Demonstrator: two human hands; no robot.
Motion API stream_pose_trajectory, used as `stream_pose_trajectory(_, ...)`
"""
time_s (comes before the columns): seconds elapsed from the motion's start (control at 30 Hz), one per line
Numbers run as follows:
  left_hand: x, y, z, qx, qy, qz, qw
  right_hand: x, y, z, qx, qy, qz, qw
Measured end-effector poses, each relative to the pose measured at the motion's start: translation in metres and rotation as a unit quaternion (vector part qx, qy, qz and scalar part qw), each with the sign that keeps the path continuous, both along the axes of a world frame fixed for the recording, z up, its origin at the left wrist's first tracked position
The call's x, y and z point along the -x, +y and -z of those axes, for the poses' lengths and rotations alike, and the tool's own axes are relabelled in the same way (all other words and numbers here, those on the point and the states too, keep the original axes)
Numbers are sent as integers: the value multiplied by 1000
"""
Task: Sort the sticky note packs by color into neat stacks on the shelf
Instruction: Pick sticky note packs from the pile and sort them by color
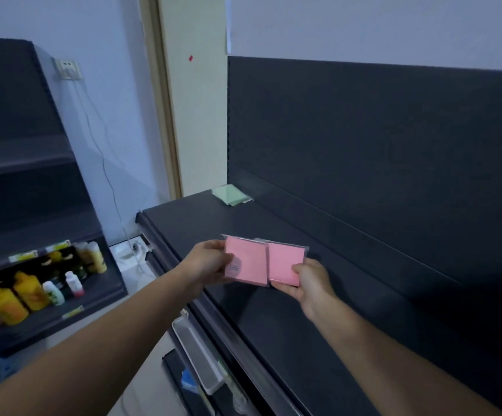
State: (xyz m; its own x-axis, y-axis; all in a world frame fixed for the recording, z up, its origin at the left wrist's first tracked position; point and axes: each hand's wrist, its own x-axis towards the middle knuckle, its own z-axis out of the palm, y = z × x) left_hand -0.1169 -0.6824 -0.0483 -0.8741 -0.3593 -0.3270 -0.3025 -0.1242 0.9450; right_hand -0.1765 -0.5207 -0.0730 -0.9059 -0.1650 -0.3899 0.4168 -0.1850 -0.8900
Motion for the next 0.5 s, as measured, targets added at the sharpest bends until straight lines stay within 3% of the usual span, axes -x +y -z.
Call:
stream_pose_trajectory(0.27,77,-94,28,-46,-27,46,998,54,-91,10,9,12,111,994)
stream_pose_trajectory(0.5,142,-117,34,-27,-47,109,993,75,-104,23,-32,-17,189,981)
